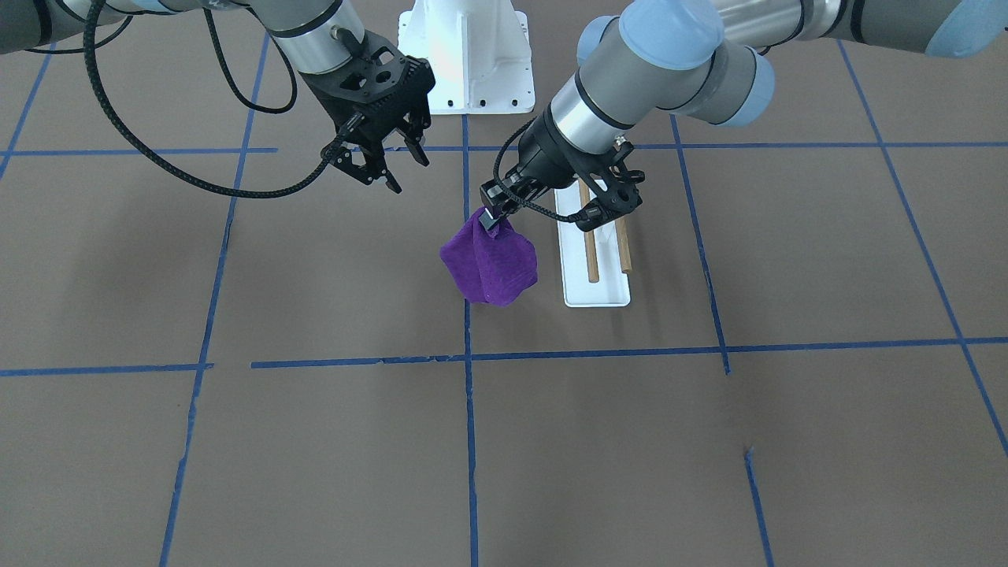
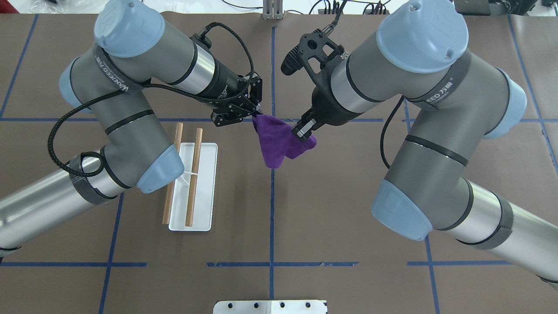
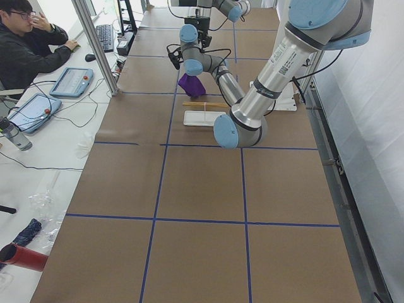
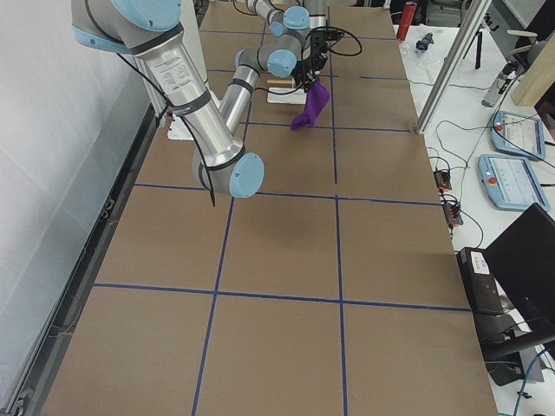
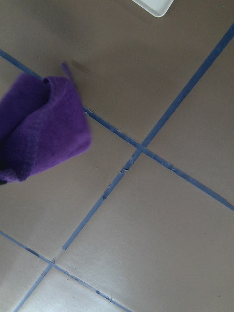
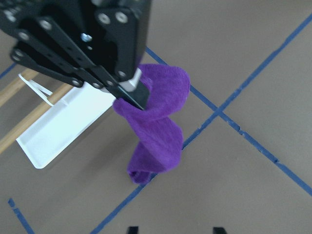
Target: Hang towel on rack
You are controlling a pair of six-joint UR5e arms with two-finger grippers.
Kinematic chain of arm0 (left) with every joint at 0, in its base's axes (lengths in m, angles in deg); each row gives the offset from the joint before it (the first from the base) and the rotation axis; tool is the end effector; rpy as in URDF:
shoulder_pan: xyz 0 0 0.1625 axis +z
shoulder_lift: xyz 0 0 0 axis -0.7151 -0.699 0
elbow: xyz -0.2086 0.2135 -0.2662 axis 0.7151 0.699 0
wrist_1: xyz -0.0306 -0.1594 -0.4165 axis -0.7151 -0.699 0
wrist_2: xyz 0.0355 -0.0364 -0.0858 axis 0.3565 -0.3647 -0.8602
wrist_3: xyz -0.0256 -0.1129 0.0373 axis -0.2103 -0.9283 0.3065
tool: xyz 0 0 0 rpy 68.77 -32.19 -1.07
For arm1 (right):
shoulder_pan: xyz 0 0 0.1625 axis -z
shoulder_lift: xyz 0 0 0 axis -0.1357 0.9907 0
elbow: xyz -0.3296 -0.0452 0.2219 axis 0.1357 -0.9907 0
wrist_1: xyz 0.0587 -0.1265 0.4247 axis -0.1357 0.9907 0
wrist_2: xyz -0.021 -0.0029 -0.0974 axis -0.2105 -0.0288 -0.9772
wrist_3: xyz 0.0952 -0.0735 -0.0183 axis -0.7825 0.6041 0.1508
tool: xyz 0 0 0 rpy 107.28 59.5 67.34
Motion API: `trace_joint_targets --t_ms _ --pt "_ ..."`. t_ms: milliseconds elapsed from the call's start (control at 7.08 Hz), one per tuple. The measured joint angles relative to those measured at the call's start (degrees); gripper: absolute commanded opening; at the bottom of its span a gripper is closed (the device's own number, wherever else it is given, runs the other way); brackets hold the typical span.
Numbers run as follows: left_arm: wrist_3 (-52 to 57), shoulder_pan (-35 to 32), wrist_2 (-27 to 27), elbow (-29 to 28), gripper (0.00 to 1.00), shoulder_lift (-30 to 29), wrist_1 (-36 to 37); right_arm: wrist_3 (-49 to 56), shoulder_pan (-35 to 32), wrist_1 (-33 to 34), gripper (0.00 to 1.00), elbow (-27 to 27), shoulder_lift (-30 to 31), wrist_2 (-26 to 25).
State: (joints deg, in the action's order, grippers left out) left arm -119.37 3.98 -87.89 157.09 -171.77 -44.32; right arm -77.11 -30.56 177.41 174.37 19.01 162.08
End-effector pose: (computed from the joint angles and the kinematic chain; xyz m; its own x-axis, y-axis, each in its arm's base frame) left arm 0.4633 -0.4979 0.0950 0.1609 -0.5315 -0.8316 0.2094 0.8418 -0.4975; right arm -0.4237 -0.4353 0.0906 0.4239 -0.6939 0.5821 0.2893 0.7127 0.6390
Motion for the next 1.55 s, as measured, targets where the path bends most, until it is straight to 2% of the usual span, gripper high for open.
trace_joint_targets --t_ms 424,707,989,1272,1413,1554 --pt "7.6 -0.6 -0.4 7.1 0.0 8.6 0.4 -0.2 -3.6 11.3 1.0 -1.2 2.5 0.1" --pt "16.2 -1.3 -0.6 11.4 0.0 14.8 0.5 3.7 -9.2 15.4 1.0 -3.0 5.2 0.8" --pt "27.6 -3.1 -0.7 14.2 0.0 22.0 0.5 14.2 -15.2 15.8 1.0 -6.8 8.3 2.1" --pt "39.1 -6.4 -0.7 15.1 0.0 28.1 0.4 29.1 -22.2 15.5 1.0 -9.9 13.1 3.1" --pt "42.9 -7.3 -0.7 15.0 0.1 30.0 0.3 35.1 -25.4 15.5 1.0 -11.1 14.7 3.5" --pt "45.1 -7.6 -0.7 14.8 0.99 31.0 0.2 38.7 -27.6 15.5 1.0 -12.1 15.7 3.7"
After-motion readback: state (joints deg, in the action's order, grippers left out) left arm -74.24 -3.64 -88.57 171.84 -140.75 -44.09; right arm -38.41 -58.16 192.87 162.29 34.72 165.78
